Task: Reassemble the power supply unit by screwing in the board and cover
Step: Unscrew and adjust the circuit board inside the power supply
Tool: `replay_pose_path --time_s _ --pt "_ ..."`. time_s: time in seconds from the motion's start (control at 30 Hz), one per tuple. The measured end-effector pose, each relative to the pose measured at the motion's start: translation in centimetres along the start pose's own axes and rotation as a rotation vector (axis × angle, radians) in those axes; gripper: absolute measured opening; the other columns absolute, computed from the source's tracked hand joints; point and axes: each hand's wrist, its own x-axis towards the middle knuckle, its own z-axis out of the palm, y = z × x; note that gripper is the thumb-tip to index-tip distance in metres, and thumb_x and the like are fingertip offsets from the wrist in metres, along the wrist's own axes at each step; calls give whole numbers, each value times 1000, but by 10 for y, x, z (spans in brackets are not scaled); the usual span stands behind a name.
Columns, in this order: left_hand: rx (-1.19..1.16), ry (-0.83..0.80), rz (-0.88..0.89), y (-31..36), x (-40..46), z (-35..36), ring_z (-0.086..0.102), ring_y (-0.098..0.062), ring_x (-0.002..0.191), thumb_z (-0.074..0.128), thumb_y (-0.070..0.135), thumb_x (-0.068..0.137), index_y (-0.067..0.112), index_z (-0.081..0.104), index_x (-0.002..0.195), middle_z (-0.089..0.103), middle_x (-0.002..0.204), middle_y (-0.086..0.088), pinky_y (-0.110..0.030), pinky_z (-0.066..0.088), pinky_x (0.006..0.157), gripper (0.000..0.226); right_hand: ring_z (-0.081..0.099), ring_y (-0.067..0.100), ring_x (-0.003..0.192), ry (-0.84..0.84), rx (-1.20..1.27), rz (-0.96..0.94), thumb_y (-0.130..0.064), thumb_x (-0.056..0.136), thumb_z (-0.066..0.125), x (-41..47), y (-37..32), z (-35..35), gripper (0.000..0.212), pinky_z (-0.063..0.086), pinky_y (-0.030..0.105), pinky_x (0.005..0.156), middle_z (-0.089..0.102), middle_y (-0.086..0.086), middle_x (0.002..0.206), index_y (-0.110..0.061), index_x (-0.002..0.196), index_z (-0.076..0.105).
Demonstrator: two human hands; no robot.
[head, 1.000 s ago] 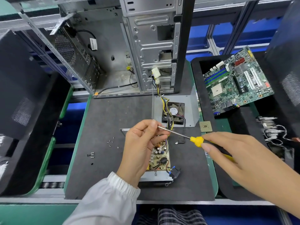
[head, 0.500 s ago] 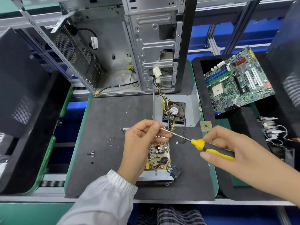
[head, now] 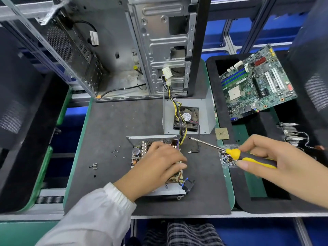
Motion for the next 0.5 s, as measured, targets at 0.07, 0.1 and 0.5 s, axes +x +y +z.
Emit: replay_pose_path --time_s 0.07,0.1,0.5 --pt "166 -271 37 1 -1 10 40 -3 132 32 46 103 24 52 138 59 129 10 -39 -6 120 46 57 2 66 9 -73 14 -60 69 54 2 9 -1 31 41 13 66 68 -17 74 -39 91 54" --pt "199 -333 53 0 -3 14 38 -2 134 28 48 103 26 47 143 56 132 11 -40 -16 118 49 57 4 67 -1 -118 22 -59 70 55 4 12 0 28 44 18 68 68 -17 75 -40 91 54" --pt "-261 5 55 -17 -38 16 65 -12 93 45 28 103 9 74 101 73 94 6 -33 43 103 34 51 6 86 -171 -730 -151 -53 91 44 33 1 36 22 44 26 73 59 -17 95 -41 107 52"
